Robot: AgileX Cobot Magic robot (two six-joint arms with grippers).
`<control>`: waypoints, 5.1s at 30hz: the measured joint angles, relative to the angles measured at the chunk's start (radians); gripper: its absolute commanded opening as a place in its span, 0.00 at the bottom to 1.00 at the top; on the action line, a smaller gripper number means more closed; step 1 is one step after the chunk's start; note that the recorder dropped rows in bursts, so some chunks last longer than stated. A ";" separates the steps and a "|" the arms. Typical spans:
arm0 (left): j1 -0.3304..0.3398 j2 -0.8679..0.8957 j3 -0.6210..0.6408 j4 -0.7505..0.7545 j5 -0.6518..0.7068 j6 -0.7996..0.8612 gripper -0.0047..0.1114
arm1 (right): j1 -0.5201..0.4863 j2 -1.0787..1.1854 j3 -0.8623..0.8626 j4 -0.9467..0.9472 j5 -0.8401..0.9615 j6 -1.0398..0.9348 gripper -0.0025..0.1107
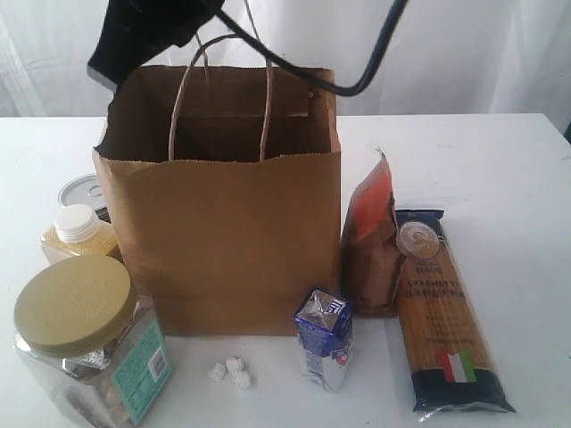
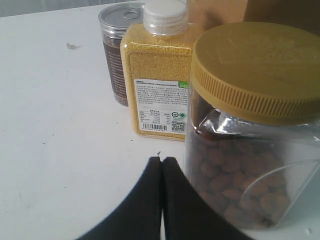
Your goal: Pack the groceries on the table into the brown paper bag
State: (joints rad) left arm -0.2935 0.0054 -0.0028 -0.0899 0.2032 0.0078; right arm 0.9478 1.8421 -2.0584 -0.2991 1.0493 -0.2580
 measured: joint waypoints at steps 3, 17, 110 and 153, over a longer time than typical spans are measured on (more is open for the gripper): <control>0.000 0.000 0.000 0.000 0.000 0.000 0.04 | 0.000 0.029 -0.021 0.024 0.051 -0.021 0.06; 0.000 0.000 0.000 0.000 0.000 0.000 0.04 | 0.000 0.051 -0.025 0.082 0.069 -0.043 0.48; 0.000 0.000 0.000 0.000 0.000 0.000 0.04 | 0.046 -0.018 1.035 0.376 -0.607 0.114 0.44; 0.000 0.000 0.000 0.000 0.000 0.000 0.04 | 0.046 -0.114 1.045 0.346 -0.435 0.167 0.44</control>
State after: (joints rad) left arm -0.2935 0.0054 -0.0028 -0.0899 0.2032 0.0078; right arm 0.9936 1.7285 -1.0137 0.0472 0.6147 -0.0905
